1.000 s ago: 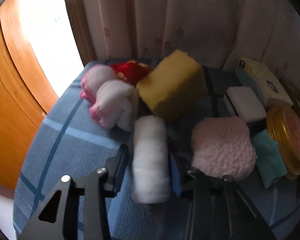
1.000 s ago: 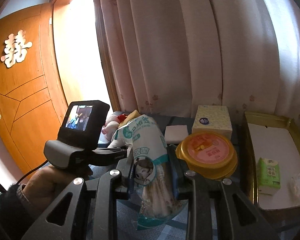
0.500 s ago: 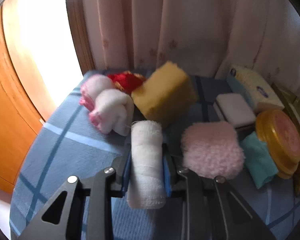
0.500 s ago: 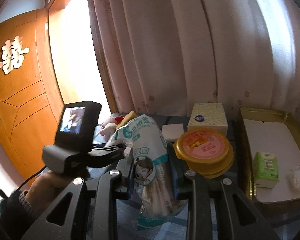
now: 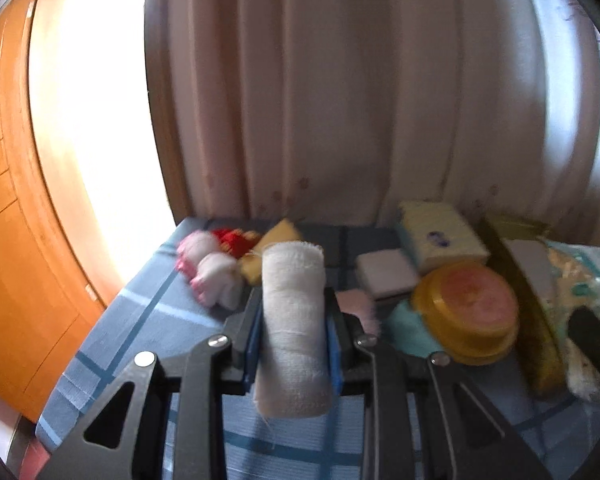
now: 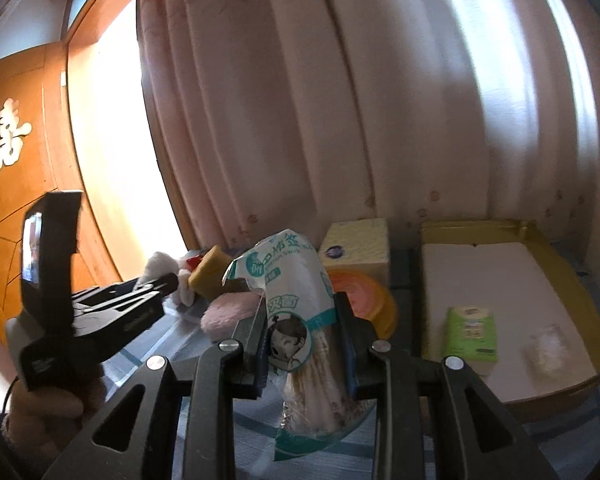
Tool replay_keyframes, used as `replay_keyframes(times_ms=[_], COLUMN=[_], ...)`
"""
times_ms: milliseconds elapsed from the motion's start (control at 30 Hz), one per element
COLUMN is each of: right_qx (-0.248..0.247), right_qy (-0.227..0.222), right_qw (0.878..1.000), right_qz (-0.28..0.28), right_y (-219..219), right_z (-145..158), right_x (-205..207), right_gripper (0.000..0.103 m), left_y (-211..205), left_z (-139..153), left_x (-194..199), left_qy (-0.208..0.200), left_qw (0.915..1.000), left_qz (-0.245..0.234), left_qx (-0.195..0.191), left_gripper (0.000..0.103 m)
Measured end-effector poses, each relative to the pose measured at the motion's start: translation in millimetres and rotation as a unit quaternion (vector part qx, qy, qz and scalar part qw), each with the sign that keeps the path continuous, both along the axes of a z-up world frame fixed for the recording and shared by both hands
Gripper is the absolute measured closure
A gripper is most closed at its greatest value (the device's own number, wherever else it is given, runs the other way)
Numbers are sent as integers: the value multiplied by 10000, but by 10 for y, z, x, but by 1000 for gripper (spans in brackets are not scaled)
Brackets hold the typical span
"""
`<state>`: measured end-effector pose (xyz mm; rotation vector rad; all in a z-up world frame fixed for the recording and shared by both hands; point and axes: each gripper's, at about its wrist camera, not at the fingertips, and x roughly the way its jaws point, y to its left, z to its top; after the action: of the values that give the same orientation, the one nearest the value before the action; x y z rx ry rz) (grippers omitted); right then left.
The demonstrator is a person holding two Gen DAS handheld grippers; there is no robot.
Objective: Organize soft objects
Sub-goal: 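Carry the swab bag and white towel into the gold tray and release both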
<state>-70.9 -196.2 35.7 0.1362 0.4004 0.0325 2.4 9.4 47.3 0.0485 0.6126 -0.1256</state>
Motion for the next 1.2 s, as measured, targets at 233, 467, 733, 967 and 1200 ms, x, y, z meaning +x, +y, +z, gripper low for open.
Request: replay_keyframes(times_ms=[233,467,733,967,1200], right_qx=[31,49,140,87,-83], right_qy=[-124,-157,-229,-76,41], right_qw=[9990,9959,9906,9858,9821], right_qz=[-422,-885,-1338,-1673,-1882], right_y=[-328,-660,-1017,-1253,-1403], right_z=[60,103,139,120,167], right_x=[-115,-199,-344,-300,-170], right_gripper=[72,72,72,72,72], left_y=[-348,-739,-1182,-1419,-1686], left_z=[235,344,340,268,231], left_x=[-209,-374,-474,-514,-515], left_qy=[-294,-372,-381,-277,-203], left_qw=[9984,9951,9900,9862,9815], left_qz=[-459,-908,-1357,-1633,-1904], left_qx=[-121,-78,-27,-48,-47], left_gripper=[78,78,78,78,78])
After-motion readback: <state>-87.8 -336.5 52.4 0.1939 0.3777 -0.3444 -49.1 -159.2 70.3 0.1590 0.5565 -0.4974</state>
